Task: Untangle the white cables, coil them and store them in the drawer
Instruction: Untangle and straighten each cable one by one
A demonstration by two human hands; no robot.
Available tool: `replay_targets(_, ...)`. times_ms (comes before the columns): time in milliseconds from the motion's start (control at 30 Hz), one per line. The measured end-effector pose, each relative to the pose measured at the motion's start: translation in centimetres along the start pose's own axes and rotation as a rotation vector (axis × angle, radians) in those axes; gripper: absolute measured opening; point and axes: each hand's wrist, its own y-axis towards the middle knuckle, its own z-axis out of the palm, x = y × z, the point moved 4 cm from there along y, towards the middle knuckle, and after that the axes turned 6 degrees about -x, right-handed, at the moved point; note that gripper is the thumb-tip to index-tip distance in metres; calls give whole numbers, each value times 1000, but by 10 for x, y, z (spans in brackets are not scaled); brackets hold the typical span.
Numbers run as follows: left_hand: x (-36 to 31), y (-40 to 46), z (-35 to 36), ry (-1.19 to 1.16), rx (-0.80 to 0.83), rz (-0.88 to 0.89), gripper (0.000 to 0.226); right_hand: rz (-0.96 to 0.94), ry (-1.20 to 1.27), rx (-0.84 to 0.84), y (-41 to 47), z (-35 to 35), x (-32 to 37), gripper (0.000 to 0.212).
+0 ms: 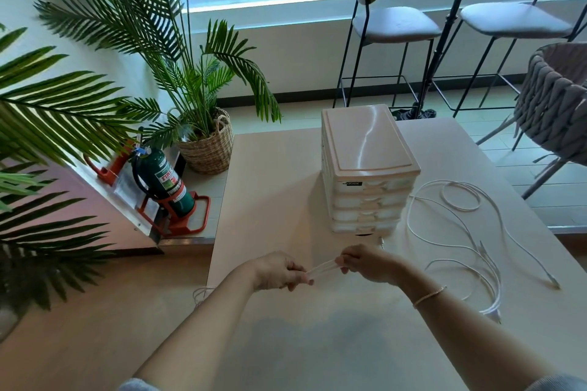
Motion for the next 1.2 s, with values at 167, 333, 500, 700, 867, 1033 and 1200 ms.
replay_targets(167,27,-11,-10,108,84,-128,29,35,54,-62,0,2,-9,35)
replay_targets(333,47,-20,-32,221,114,-292,27,23,-5,-53,-5,10,-10,35)
replay_targets(500,74,-33,-55,683,180,-536,30,1,-81,0,-9,22,-5,32)
replay_targets(700,19,-6,-22,655,45,-189,43,-4,-111,23,-8,27,-1,36)
replay_targets(867,-29,8,36,218,37,64,36,-24,-129,16,-8,22,7,37)
replay_targets(1033,-28,13,38,81,-131,52,38,14,-13,-90,-7,16,2,38)
replay_targets(1200,-33,17,22,117,-213,78,30,25,37,-64,-8,20,4,38)
